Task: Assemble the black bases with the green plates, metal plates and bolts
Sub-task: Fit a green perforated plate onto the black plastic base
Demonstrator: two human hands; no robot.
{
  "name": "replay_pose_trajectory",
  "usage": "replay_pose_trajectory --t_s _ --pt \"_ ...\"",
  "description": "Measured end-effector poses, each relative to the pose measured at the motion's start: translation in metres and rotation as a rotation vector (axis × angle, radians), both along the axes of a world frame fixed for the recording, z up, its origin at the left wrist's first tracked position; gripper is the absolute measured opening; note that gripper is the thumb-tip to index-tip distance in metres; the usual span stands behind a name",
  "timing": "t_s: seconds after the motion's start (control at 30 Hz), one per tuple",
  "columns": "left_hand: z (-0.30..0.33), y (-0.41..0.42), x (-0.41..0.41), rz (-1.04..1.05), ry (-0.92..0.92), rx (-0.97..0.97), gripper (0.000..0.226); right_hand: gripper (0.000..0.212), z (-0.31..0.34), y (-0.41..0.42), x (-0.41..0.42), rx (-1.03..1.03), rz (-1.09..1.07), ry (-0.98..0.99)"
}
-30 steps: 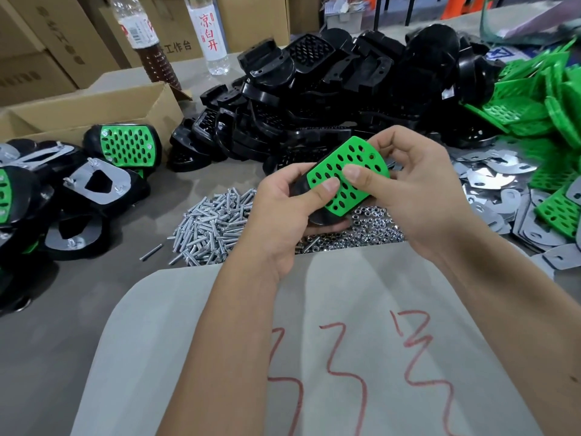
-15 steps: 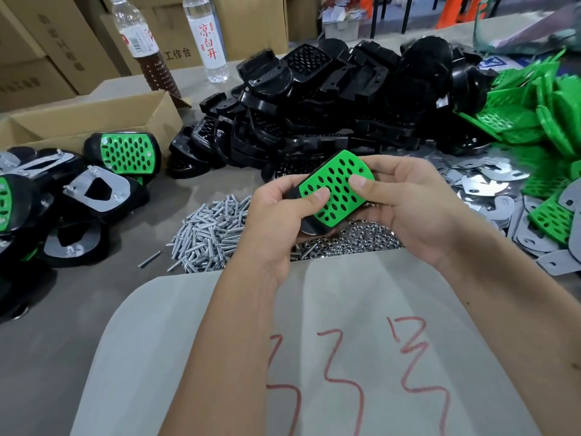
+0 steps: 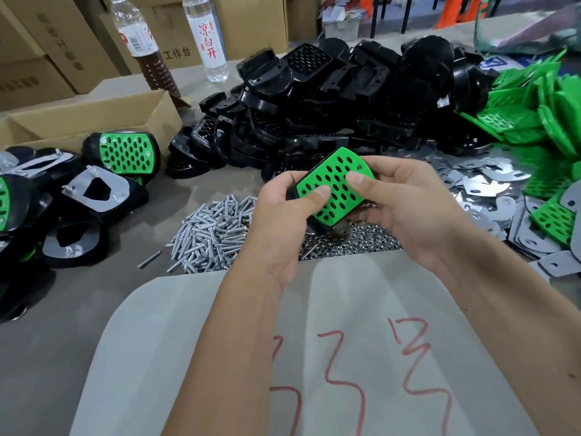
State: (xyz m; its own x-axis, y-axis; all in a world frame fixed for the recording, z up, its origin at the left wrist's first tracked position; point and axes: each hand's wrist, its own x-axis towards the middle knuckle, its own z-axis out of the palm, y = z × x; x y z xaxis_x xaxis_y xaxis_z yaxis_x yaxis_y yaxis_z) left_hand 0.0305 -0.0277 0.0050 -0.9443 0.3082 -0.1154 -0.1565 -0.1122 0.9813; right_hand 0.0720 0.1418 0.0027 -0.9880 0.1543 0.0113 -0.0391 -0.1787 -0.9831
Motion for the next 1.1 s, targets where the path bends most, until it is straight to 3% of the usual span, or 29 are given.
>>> replay_pose_trajectory --t_s 0.1,0.17,0.3,0.6,1.1 --pt "0.004 -0.001 -0.001 0.006 -0.086 0.12 0.022 0.043 0.004 0.003 -0.001 -0.286 0.082 -0.097" --pt "0.007 -0.002 -0.001 -0.014 -0.17 0.225 0.027 0.04 0.005 0.006 0.0 -0.359 0.12 -0.102" --pt "0.008 -0.005 0.001 -0.026 -0.188 0.239 0.026 0.042 0.004 0.01 0.003 -0.278 0.191 -0.053" --pt "0.008 -0.004 0.0 0.036 -0.091 0.033 0.026 0.034 0.005 0.001 0.0 -0.169 0.093 -0.056" --pt "0.006 -0.001 0.004 0.013 -0.104 0.04 0.024 0.049 0.006 -0.013 0.006 -0.046 -0.03 -0.028"
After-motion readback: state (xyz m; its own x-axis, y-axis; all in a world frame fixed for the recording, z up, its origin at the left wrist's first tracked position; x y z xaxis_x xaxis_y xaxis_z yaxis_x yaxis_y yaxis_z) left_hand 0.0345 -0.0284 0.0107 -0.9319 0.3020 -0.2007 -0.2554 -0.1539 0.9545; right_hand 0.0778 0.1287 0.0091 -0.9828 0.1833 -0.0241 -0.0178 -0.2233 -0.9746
